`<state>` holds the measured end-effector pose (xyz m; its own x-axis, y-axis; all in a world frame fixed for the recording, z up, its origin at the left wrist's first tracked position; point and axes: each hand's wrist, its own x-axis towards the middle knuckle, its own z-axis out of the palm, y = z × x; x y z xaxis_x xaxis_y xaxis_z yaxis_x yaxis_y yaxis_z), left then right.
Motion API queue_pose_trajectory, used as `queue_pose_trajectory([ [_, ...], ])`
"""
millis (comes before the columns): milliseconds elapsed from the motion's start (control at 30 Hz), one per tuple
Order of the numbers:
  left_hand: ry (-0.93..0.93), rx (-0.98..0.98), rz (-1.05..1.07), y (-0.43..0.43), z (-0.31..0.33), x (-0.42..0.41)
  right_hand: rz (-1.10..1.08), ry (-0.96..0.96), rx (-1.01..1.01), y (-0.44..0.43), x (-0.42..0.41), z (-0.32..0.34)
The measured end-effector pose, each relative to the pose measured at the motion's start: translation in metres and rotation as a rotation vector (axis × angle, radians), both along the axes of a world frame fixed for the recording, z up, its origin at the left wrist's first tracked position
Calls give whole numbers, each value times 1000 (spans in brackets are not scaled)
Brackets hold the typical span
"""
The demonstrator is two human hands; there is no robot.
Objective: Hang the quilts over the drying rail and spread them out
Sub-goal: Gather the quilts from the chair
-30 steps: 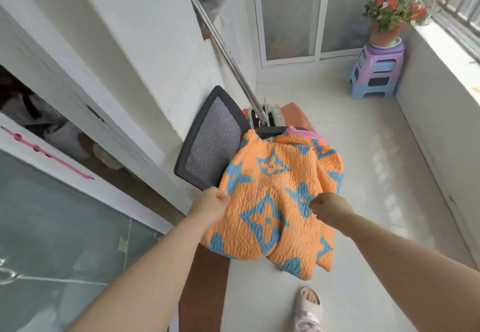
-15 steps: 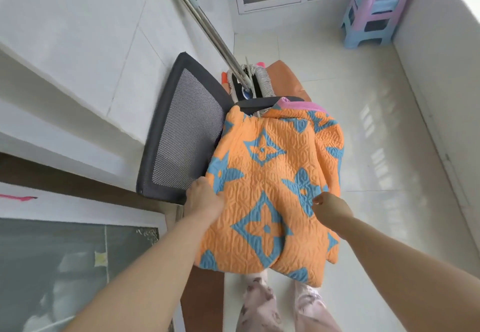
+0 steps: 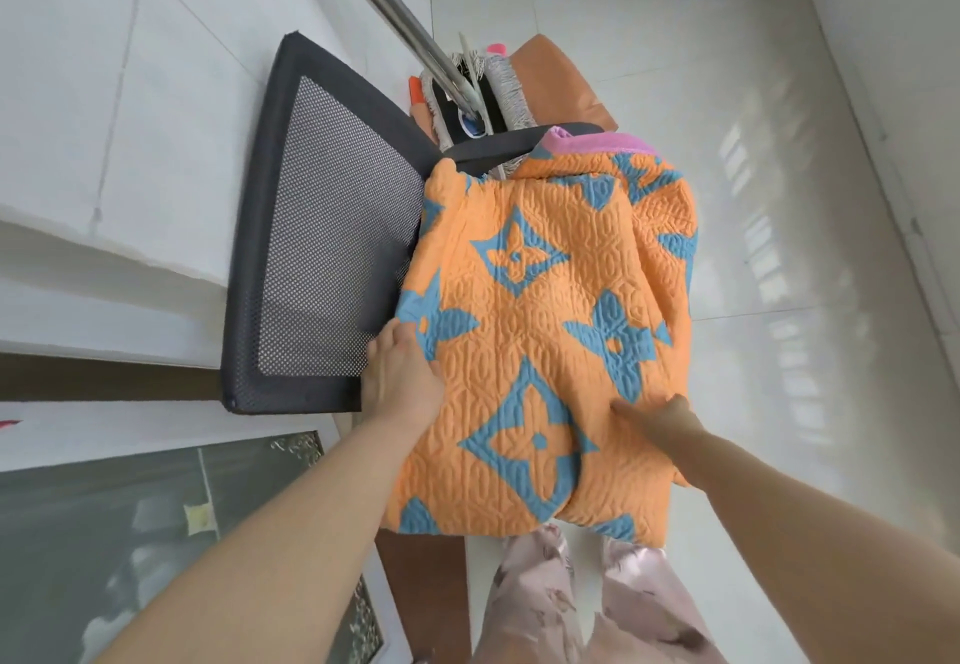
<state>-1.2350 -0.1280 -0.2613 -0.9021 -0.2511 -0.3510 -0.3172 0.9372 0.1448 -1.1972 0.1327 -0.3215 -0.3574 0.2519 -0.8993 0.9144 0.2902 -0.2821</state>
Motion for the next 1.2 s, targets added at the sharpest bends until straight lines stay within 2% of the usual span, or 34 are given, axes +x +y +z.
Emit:
queue_pose_trajectory([
  [100, -12, -15, -2, 4, -1, -2, -69, -11, -50, 6, -2, 3],
  [167, -13, -29, 10, 6, -1, -1, -45, -23, -90, 10, -5, 9],
  [267, -11, -62, 27, 8, 2, 3, 15, 57, -94, 10, -15, 17],
  [433, -98, -79, 91, 3, 10, 9, 342, 284, 140, -9, -28, 41],
  [533, -145, -110, 76, 5, 13, 13, 467, 304, 244, -6, -26, 52],
  [667, -193, -31, 213, 9, 8, 15, 508, 265, 345, 8, -20, 61],
  [833, -285, 29, 316, 21, 1, 18, 490, 256, 362, 18, -16, 62],
  [900, -310, -26, 201, 26, 4, 22, 478, 245, 390, 23, -14, 62],
  [967, -303, -112, -34, 33, 6, 26, 458, 227, 428, 32, -12, 61],
  [1067, -272, -119, -284, 49, 11, 35, 406, 194, 439, 44, -6, 61],
  [1133, -271, -93, -329, 52, 10, 42, 395, 185, 397, 47, -3, 61],
  [1200, -296, -36, -208, 46, 5, 48, 400, 207, 333, 43, -2, 65],
])
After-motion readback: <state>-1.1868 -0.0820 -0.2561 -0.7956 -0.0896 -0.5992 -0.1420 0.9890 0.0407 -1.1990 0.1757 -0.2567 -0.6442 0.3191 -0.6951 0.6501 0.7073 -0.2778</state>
